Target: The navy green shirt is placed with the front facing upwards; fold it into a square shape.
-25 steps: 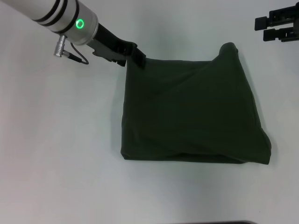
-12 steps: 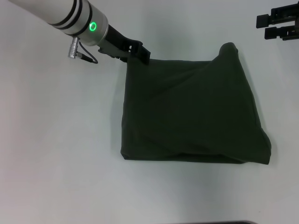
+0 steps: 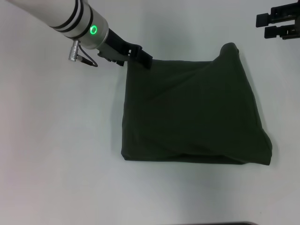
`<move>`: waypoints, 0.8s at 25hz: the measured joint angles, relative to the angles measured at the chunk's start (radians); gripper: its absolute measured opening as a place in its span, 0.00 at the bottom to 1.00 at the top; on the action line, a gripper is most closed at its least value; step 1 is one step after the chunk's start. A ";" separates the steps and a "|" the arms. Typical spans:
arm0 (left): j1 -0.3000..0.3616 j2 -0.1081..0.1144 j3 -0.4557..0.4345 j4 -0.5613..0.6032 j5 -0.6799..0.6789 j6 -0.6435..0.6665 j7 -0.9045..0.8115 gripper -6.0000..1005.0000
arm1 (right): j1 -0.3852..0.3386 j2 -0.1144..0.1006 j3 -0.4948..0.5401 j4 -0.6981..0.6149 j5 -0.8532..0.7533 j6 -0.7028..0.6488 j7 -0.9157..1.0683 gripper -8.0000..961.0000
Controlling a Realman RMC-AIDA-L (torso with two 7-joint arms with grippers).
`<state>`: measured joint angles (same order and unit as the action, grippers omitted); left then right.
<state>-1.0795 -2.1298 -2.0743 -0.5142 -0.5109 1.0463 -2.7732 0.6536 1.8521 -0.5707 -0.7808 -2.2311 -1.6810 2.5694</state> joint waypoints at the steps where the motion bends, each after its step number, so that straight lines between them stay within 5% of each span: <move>1: -0.001 -0.001 0.000 0.001 0.000 0.000 0.000 0.73 | 0.000 0.000 0.000 0.000 0.000 0.000 0.000 0.63; 4: -0.006 -0.003 0.000 0.006 0.000 0.000 0.000 0.80 | 0.001 0.001 0.000 0.000 0.000 0.000 0.000 0.63; 20: -0.022 -0.024 0.012 0.007 0.000 0.009 0.008 0.80 | -0.001 0.002 0.000 0.000 0.007 -0.002 0.003 0.63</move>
<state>-1.1011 -2.1534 -2.0624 -0.5077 -0.5107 1.0550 -2.7653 0.6522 1.8537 -0.5706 -0.7808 -2.2243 -1.6828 2.5723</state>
